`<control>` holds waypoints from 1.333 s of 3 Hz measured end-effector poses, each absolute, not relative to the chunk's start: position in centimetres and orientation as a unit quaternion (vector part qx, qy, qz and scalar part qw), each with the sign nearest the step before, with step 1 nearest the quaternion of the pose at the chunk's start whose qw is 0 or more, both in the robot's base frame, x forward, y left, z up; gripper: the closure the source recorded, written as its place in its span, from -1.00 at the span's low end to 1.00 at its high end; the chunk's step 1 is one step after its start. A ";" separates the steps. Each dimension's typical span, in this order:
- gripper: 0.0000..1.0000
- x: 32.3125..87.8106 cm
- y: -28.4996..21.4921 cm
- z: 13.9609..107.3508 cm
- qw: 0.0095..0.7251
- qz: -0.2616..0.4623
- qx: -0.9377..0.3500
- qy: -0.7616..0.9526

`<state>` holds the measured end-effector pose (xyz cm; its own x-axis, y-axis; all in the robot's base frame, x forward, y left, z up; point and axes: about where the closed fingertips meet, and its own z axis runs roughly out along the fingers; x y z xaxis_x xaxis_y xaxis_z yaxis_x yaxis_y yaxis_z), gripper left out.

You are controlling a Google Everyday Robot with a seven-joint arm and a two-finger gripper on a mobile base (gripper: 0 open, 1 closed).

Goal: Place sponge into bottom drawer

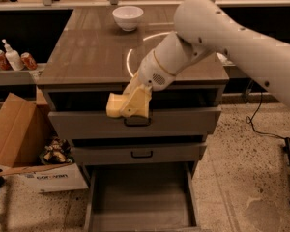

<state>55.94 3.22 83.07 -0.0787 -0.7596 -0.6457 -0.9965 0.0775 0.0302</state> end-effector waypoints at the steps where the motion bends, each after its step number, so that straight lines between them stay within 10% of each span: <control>1: 1.00 51.3 3.8 78.7 0.239 0.279 -0.611 0.701; 4: 1.00 44.3 2.6 67.0 0.205 0.338 -0.548 0.737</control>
Offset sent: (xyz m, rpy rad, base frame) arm -0.1372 -0.0114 -0.1721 0.1130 0.2440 -0.1288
